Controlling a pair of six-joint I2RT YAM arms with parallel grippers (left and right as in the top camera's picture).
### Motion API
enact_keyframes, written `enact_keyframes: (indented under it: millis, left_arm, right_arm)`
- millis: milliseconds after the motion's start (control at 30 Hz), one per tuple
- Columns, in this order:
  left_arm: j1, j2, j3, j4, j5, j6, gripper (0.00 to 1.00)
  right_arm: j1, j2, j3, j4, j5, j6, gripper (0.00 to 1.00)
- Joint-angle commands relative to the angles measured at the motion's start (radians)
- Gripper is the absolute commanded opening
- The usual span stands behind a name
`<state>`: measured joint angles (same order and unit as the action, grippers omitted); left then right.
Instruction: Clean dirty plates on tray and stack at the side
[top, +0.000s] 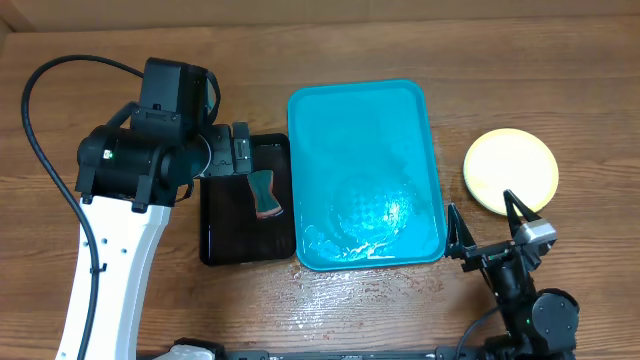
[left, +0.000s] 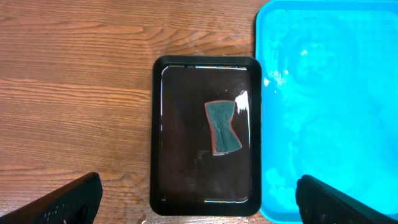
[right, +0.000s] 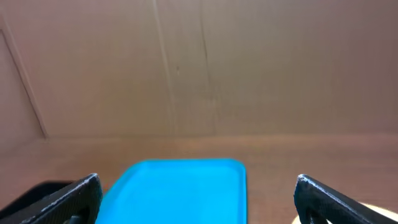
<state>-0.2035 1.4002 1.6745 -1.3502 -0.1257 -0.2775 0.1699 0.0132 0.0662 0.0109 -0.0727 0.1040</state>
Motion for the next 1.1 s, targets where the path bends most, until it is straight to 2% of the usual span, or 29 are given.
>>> enact_keyframes:
  millis: [0,400,600,1067]
  left_arm:
    - [-0.006,0.006,0.016,0.0,-0.015,0.009,1.0]
    - [-0.006,0.006,0.016,0.001,-0.015,0.009,1.0]
    - [-0.006,0.006,0.016,0.001,-0.015,0.009,1.0]
    - [-0.006,0.006,0.016,0.0,-0.015,0.009,1.0]
  right_arm:
    - [-0.006,-0.01,-0.058,0.052,0.011,-0.003,1.0]
    - [-0.006,-0.01,-0.058,0.035,0.012,-0.001,1.0]
    - [-0.007,-0.01,-0.058,-0.097,0.013,-0.001,1.0]
    - [-0.007,-0.006,-0.058,-0.09,0.013,0.0,1.0]
